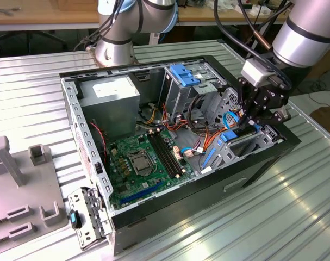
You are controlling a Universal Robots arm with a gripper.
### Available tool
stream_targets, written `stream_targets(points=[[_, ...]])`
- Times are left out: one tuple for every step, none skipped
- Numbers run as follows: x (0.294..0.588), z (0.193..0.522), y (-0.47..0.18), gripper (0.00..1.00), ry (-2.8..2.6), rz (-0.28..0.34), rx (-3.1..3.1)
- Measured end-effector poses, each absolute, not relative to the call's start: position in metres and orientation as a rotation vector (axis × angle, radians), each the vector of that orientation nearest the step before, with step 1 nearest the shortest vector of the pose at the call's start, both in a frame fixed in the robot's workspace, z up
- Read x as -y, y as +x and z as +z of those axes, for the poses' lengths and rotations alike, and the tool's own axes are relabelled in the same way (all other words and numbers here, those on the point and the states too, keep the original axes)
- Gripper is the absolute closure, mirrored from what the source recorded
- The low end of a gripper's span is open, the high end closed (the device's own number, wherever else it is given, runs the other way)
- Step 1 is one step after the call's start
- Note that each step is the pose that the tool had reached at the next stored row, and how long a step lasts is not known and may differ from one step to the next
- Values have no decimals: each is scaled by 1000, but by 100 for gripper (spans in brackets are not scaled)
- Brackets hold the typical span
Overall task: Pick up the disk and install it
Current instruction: 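Insert the second disk wire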
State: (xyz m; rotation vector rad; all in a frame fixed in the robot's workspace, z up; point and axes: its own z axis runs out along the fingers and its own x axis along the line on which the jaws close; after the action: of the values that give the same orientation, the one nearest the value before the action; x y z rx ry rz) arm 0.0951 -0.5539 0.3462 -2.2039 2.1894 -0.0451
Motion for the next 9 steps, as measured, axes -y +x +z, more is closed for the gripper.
stream_targets(points=[[554,346,95,84,-2204,-45,-2189],[554,346,95,84,-2204,-45,-2189],[554,346,95,84,-2204,-45,-2189],[554,346,95,84,-2204,-45,-2189],[554,346,95,84,-2204,-45,-2189],[554,345,95,84,-2204,-45,-2189],[554,345,95,84,-2204,-45,-2189],[554,344,95,84,-2204,-45,-2189],[554,344,95,84,-2204,-45,-2189]])
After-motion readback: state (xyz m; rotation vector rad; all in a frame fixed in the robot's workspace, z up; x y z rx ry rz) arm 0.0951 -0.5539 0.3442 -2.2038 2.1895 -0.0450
